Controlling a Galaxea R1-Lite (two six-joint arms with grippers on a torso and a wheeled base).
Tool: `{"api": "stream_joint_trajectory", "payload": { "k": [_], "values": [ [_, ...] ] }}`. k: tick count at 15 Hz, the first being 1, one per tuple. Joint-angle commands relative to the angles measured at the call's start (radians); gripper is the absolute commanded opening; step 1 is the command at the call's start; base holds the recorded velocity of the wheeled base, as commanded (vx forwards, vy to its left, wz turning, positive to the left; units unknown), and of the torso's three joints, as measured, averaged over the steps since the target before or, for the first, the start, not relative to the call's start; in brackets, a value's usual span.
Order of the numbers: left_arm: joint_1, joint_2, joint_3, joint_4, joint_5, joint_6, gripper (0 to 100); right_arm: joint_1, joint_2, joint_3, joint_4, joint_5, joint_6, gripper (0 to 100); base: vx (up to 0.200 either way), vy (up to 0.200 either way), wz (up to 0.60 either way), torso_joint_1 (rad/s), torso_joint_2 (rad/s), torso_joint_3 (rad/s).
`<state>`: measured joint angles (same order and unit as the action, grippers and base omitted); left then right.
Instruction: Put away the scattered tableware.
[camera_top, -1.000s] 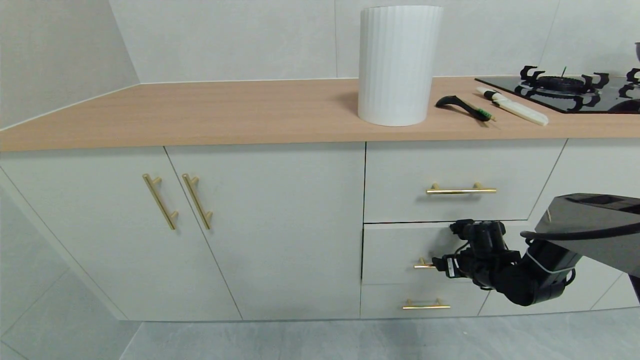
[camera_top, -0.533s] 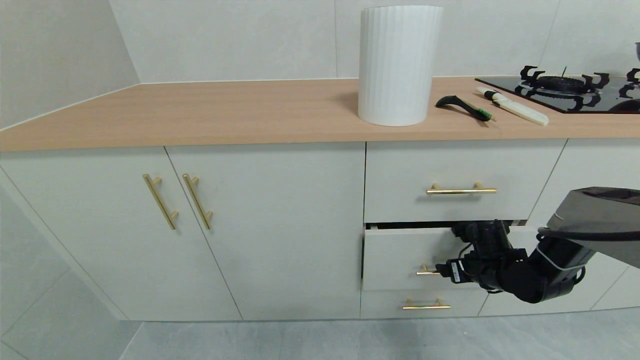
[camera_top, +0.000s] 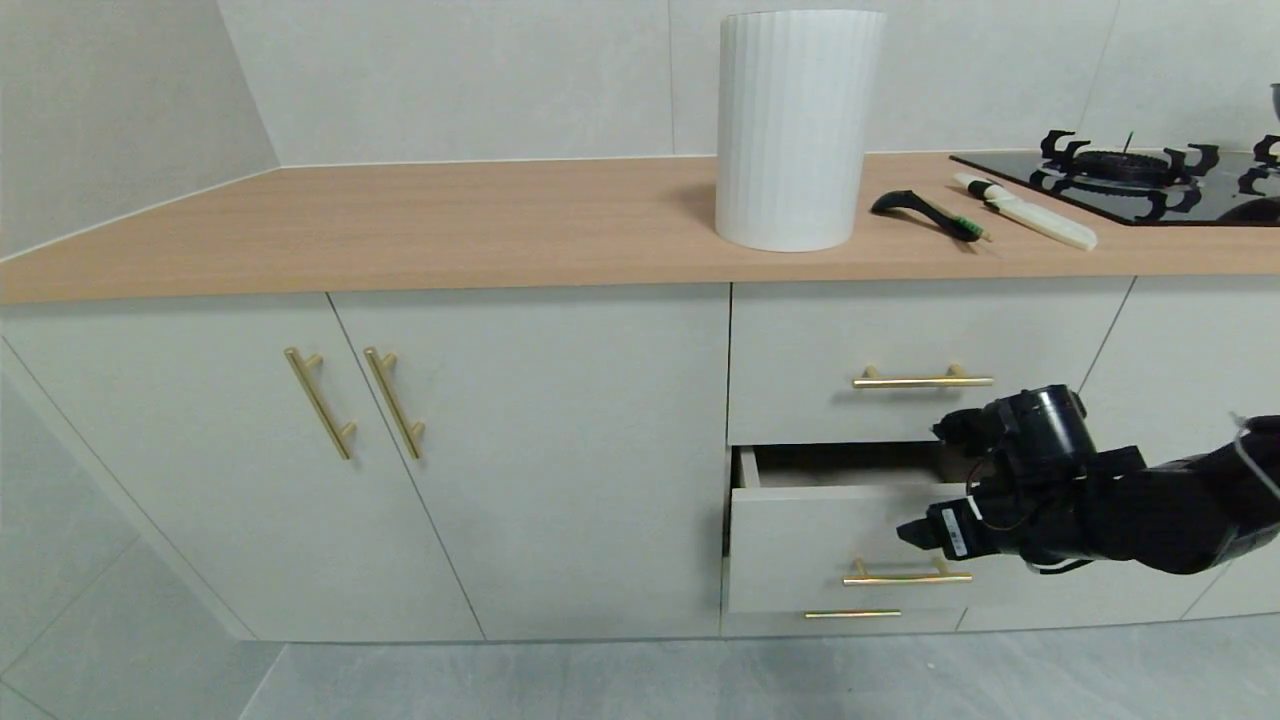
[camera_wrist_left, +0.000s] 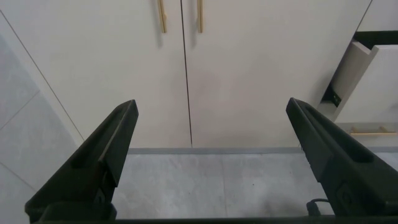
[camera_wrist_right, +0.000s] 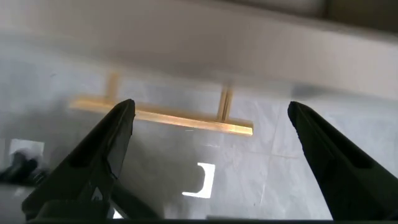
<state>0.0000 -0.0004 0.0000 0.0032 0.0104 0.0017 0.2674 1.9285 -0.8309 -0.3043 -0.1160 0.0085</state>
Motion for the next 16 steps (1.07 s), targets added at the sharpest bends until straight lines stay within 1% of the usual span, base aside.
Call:
{"api": "stream_joint_trajectory", "payload": {
  "k": [1,3,5,7,11,12,13,16],
  "values": [
    [0.000,0.000,0.000,0.000,0.000,0.000,100,0.022,-0.151,-0.002,0.007,-0.001,0.007,100,0.000,0.000,0.00,0.000,0.00,0.000],
    [0.000,0.000,0.000,0.000,0.000,0.000,100,0.022,-0.160,-0.016,-0.009,-0.004,0.050,100,0.000,0.000,0.00,0.000,0.00,0.000],
    [0.000,0.000,0.000,0.000,0.000,0.000,100,0.019,-0.144,-0.016,-0.076,-0.004,0.071,100,0.000,0.000,0.00,0.000,0.00,0.000],
    [0.000,0.000,0.000,0.000,0.000,0.000,100,0.019,-0.092,-0.010,-0.154,-0.008,0.073,100,0.000,0.000,0.00,0.000,0.00,0.000],
    [0.000,0.000,0.000,0.000,0.000,0.000,100,0.019,0.029,-0.016,-0.240,-0.022,0.108,100,0.000,0.000,0.00,0.000,0.00,0.000],
    [0.000,0.000,0.000,0.000,0.000,0.000,100,0.018,0.087,-0.016,-0.312,-0.053,0.110,100,0.000,0.000,0.00,0.000,0.00,0.000],
    [0.000,0.000,0.000,0.000,0.000,0.000,100,0.018,0.113,-0.014,-0.357,-0.067,0.108,100,0.000,0.000,0.00,0.000,0.00,0.000],
    [0.000,0.000,0.000,0.000,0.000,0.000,100,0.019,0.148,-0.016,-0.381,-0.070,0.108,100,0.000,0.000,0.00,0.000,0.00,0.000]
  ]
}}
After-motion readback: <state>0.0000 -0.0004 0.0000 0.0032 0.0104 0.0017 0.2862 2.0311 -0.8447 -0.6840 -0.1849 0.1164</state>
